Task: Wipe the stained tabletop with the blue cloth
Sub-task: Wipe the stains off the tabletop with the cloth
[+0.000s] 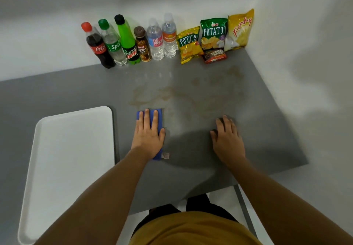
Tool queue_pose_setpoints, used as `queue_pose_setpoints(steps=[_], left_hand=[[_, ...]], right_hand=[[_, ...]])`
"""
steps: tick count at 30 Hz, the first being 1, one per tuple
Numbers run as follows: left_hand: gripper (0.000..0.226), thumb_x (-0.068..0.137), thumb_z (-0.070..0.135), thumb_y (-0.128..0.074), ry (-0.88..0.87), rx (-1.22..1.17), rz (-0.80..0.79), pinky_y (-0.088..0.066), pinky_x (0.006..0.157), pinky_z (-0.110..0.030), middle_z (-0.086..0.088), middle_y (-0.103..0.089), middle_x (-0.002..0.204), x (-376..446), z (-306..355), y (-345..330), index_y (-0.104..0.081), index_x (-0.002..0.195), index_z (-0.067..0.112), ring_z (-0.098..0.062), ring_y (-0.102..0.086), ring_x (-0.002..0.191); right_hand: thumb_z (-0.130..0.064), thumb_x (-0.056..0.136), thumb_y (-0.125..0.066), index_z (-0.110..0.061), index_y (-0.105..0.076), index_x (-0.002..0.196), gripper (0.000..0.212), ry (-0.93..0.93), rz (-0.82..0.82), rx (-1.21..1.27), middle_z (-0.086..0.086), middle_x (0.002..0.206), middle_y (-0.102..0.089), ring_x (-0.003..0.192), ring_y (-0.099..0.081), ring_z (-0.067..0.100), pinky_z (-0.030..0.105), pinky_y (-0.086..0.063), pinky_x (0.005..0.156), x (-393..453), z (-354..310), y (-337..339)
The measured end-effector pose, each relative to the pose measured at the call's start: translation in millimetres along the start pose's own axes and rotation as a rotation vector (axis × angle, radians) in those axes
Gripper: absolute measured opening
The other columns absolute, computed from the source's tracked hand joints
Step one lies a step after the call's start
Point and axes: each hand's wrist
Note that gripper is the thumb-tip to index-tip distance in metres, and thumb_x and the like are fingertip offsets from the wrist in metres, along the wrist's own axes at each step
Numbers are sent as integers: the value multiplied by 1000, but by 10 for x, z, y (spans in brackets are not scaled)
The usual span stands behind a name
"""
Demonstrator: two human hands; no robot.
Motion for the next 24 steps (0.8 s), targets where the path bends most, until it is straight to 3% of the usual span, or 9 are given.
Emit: queue_pose_setpoints(steps=[5, 9, 13, 19, 24], left_hand=[[69, 103, 53, -12, -85, -9, 20, 1, 125, -42, -12, 8, 168, -169, 341, -71, 7, 159, 18, -29, 8, 155], [65, 104, 57, -14, -90, -92, 76, -8, 125, -41, -6, -6, 169, -469, 312, -166, -9, 161, 25, -24, 0, 155], [65, 104, 58, -18, -81, -99, 107, -10, 125, -41, -3, -8, 169, -550, 81, -198, -14, 160, 26, -23, -3, 155], [66, 103, 57, -18, 33, -101, 149, -9, 123, -40, -7, -14, 168, -322, -246, -119, -18, 160, 25, -27, -12, 154], [64, 103, 52, -16, 105, -108, 166, -12, 125, -43, -8, -14, 168, -15, -368, -48, -15, 161, 24, -27, -10, 155]], right_hand=[[-44, 107, -38, -11, -31, 157, 60, -17, -9, -5, 15, 167, -20, 155, -14, 35, 49, -21, 123, -9, -65, 1], [-40, 105, -46, -10, -41, 151, 55, -26, 26, 4, 17, 161, -33, 150, -28, 37, 50, -32, 117, -1, -82, 22], [-38, 104, -50, -9, -47, 146, 51, -32, 47, -19, 19, 154, -42, 141, -40, 40, 52, -41, 110, 26, -85, 31], [-41, 106, -42, -10, -39, 152, 55, -58, 29, -84, 19, 159, -36, 146, -34, 39, 51, -34, 115, 31, -126, -14], [-41, 106, -43, -8, -44, 149, 54, -56, 53, -94, 20, 158, -38, 144, -37, 40, 51, -34, 116, 31, -105, -29]])
Point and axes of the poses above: each hand's wrist, its own x-axis towards the middle knuckle, its own y-axis out of the back of the hand, z = x × y
